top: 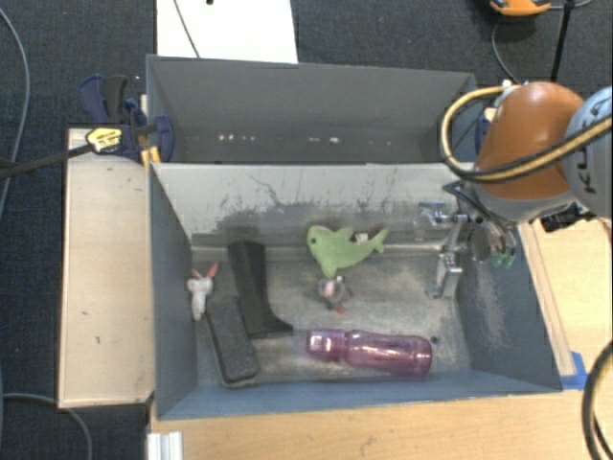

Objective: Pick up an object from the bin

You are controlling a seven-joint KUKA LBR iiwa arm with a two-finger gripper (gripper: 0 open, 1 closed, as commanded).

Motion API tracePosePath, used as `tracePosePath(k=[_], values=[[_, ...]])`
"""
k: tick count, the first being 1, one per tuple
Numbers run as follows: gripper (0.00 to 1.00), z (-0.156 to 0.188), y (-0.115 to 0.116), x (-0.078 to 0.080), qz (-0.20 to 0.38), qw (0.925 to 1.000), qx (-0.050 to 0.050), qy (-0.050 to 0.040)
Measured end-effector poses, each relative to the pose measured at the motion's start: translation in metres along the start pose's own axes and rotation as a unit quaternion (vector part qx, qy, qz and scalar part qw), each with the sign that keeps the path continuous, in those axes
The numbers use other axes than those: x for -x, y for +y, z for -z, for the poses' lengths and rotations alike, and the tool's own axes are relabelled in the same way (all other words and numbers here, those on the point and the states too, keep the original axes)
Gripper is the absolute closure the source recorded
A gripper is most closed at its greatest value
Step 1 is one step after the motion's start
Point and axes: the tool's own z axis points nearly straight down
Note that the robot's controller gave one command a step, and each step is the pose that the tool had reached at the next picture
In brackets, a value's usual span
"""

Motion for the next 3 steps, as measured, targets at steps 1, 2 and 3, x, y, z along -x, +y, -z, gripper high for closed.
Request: tracePosePath(k=[1,2,3], values=[[0.0,0.005,0.0,0.002,0.001,1.0,0.0,-0.0041],[0.0,-0.03,0.028,-0.028,0.078,0.9969,-0.002,-0.0073],[0.0,-0.037,0.066,-0.031,0.129,0.9916,0.0,-0.0004]])
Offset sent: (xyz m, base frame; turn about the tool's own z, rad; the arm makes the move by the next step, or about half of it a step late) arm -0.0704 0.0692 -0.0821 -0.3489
